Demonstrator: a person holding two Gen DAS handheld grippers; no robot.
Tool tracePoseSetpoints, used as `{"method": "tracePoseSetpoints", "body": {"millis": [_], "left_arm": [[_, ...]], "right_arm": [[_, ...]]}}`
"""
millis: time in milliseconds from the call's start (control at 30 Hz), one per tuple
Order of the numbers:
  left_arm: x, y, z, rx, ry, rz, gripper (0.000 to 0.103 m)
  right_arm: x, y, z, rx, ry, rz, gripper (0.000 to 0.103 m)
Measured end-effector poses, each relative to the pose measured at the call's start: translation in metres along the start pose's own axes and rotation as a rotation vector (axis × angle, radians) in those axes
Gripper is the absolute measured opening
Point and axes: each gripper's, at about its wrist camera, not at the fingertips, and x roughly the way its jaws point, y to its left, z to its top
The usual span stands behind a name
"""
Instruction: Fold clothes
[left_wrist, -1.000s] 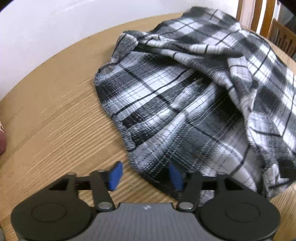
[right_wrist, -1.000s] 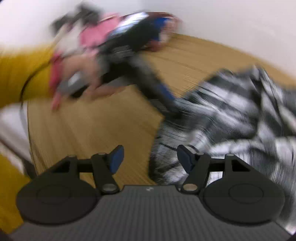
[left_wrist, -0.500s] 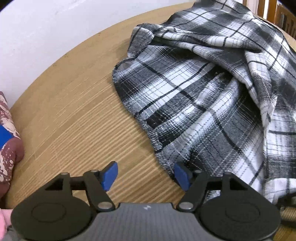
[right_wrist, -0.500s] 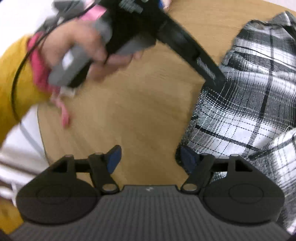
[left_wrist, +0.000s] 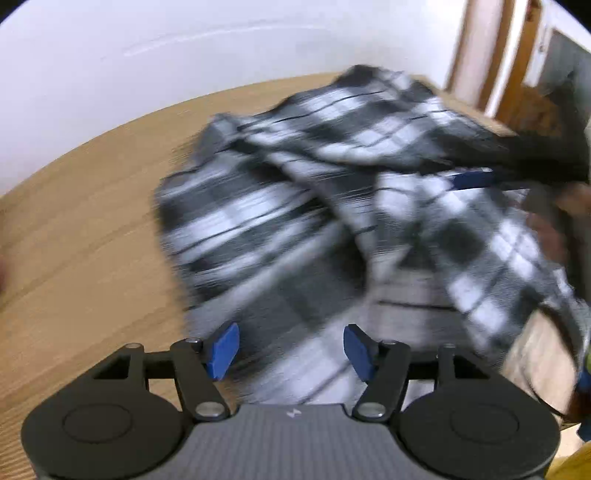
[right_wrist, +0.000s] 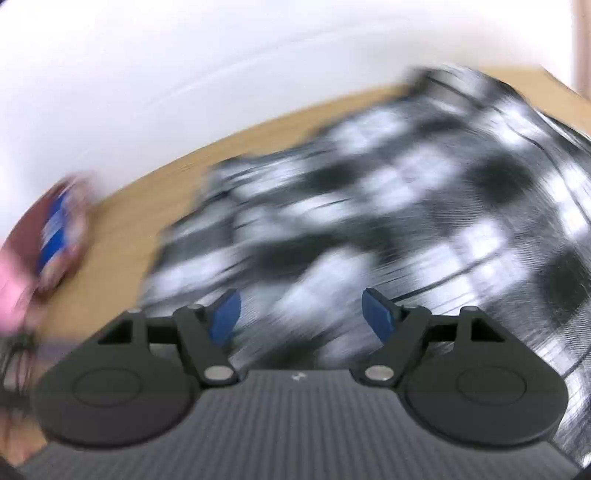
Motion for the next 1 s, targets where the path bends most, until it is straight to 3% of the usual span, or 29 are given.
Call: {"method": "tracePoseSetpoints", "body": {"millis": [100, 200, 233, 267, 300, 333, 400, 467, 533, 600, 633, 667, 767, 933, 1000], "left_arm": [[0.024, -0.030, 0.001, 0.017, -0.009, -0.016, 0.064], [0.052, -0.046, 0.000, 0.008, 0.007, -0.045, 0.059], [0.061, -0.049, -0.001, 0.003, 0.017, -0.051, 0.040], [0.063, -0.050, -0.003, 0.004, -0.004, -0.038, 0.027], [0.061, -0.050, -0.003, -0.007, 0.001, -0.046, 0.013], [0.054, -0.046, -0.006, -0.047, 0.003, -0.052, 0.005], [0.035, -0.037, -0.014, -0.125, -0.002, -0.046, 0.005], [0.010, -0.028, -0.030, -0.172, -0.007, 0.023, 0.006], [-0.006, -0.019, -0.048, -0.207, 0.016, 0.092, 0.008], [-0.012, -0.010, -0.065, -0.258, 0.061, 0.123, 0.008], [-0.014, -0.006, -0.073, -0.289, 0.081, 0.127, 0.009], [-0.015, -0.003, -0.077, -0.314, 0.085, 0.116, 0.010], [-0.018, 0.001, -0.085, -0.374, 0.071, 0.077, 0.013], [-0.019, -0.002, -0.072, -0.378, -0.038, -0.033, 0.036], [-0.008, -0.004, -0.060, -0.343, -0.042, -0.089, 0.044]], "right_arm": [[0.041, -0.042, 0.018, 0.213, 0.090, 0.064, 0.075], [0.047, -0.028, 0.017, 0.152, 0.066, 0.100, 0.070], [0.048, -0.022, 0.016, 0.121, 0.051, 0.110, 0.055], [0.048, -0.016, 0.015, 0.090, 0.037, 0.120, 0.021], [0.049, -0.009, 0.014, 0.059, 0.023, 0.130, 0.008], [0.049, -0.003, 0.013, 0.028, 0.008, 0.141, 0.009], [0.043, 0.013, 0.012, -0.040, -0.020, 0.183, 0.009], [0.027, 0.049, 0.010, -0.148, -0.034, 0.308, 0.010], [0.024, 0.095, 0.003, -0.247, 0.008, 0.448, 0.013], [0.026, 0.141, -0.009, -0.345, 0.077, 0.570, 0.024], [0.028, 0.162, -0.019, -0.400, 0.114, 0.585, 0.044], [0.027, 0.176, -0.028, -0.450, 0.118, 0.565, 0.055], [0.019, 0.190, -0.047, -0.522, 0.065, 0.460, 0.053], [-0.006, 0.131, -0.051, -0.335, 0.138, 0.416, 0.054], [-0.019, 0.104, -0.060, -0.305, 0.144, 0.345, 0.055]]}}
